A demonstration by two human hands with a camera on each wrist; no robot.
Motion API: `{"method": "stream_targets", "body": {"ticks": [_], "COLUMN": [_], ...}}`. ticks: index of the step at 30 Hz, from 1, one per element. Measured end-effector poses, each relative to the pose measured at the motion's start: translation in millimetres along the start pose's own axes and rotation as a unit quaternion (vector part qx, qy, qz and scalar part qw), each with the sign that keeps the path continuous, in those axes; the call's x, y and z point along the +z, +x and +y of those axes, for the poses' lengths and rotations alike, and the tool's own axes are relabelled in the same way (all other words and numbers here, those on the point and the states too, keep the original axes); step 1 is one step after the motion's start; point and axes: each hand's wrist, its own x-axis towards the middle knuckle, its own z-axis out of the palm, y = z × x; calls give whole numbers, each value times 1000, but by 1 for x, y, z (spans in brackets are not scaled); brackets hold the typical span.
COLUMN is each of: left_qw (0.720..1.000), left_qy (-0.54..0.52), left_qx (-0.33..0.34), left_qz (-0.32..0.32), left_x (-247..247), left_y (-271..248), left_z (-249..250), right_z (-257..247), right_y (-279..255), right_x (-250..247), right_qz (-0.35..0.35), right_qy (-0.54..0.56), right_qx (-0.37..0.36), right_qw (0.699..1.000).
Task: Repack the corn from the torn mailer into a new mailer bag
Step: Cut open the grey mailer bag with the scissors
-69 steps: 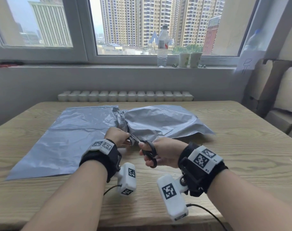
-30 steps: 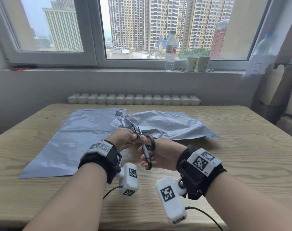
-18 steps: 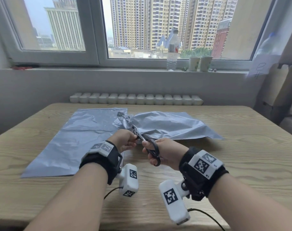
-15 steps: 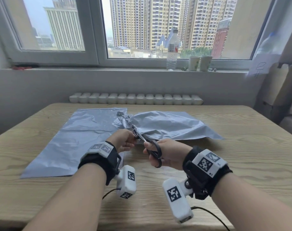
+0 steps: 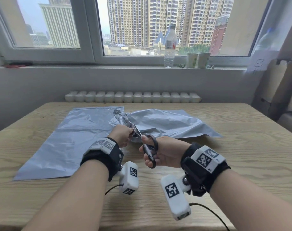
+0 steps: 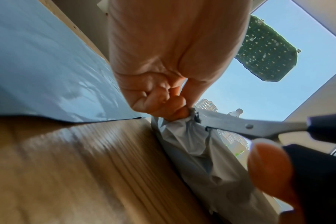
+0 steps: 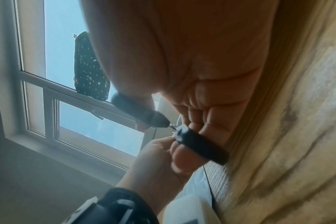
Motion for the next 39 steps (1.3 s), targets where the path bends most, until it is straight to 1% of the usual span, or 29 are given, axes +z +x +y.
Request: {"method": "stream_targets", "body": {"ticks": [6,8,13,16,19,22,25,28,31,33,36,39], "left_qw": [998,997,995,993,992,993,994,994,993,993,987,980], "left_qy": [-34,-51,-79,-101,-112,-91,-70,-68,-90,-107,-159,-196], "left_qx": [-35,-46,-52,-53,-51,-49,-39,-41,-46,-37,-13,26], "left_qz": [-25,-18,-3,-8,-29,-55,-73,-81,-61,-39,-26,-37], "left_x": [-8,-10,-9,-9,-11,-15,-20,-25,-27,-25,-16,0], "left_y": [2,3,1,2,1,-3,-7,-8,-6,-6,-4,1], "left_z": [0,-1,-2,-3,-2,-2,-2,-5,-7,-8,-6,3], "right_z": [-7,-8,-6,-5,-4,-4,-10,-12,-10,-10,-11,-13], "right_y": [9,10,12,11,11,13,16,18,20,19,16,9], "right_x": [1,2,-2,-4,-7,-6,0,3,2,1,-3,-14], "right_qz": [-3,10,39,38,13,-25,-28,-13,11,15,27,58], "right_qy": [-27,-30,-30,-38,-47,-21,-32,-30,-15,-17,-13,-4], "right_qx": [23,11,-42,-49,-21,18,32,7,-40,-53,-61,-61], "right_qw": [999,999,998,997,999,999,999,999,999,998,998,996]}}
